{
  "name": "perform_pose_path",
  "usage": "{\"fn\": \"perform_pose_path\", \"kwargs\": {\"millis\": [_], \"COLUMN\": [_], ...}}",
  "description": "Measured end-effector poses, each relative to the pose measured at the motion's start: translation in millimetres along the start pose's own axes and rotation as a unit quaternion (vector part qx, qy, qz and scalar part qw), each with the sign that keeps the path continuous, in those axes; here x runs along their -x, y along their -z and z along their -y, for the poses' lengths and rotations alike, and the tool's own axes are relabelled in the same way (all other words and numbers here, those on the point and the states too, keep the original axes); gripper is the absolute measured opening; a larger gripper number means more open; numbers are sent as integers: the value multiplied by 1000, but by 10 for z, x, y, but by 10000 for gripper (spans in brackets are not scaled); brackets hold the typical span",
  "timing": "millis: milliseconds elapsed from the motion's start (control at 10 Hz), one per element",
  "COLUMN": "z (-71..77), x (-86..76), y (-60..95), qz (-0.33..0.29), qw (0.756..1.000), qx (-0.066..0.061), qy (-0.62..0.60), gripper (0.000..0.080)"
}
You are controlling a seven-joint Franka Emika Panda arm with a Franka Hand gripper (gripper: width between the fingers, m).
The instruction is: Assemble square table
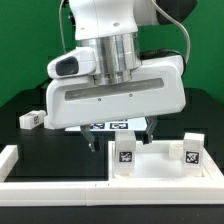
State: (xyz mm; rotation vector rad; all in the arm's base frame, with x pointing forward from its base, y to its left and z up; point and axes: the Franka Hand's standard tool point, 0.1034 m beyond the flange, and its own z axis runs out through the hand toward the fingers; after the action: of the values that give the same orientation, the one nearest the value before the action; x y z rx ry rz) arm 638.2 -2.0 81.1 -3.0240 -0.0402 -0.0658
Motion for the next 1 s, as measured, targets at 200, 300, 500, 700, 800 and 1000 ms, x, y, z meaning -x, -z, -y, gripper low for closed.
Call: {"fn": "perform_pose_path", "kwargs": {"millis": [200, 300, 500, 700, 800, 1000], "z": [-25, -27, -16, -20, -35, -43], "x": [6, 8, 8, 21, 36, 68], "y": [-30, -33, -35, -41, -41, -43], "qz": [-3, -3, -3, -1, 2, -10], "qw": [1000, 1000, 997, 995, 993, 990], "qx": [2, 2, 0, 2, 5, 21], "qy": [-12, -12, -75, -99, -114, -142], "gripper": [649, 516, 370, 294, 295, 298]}}
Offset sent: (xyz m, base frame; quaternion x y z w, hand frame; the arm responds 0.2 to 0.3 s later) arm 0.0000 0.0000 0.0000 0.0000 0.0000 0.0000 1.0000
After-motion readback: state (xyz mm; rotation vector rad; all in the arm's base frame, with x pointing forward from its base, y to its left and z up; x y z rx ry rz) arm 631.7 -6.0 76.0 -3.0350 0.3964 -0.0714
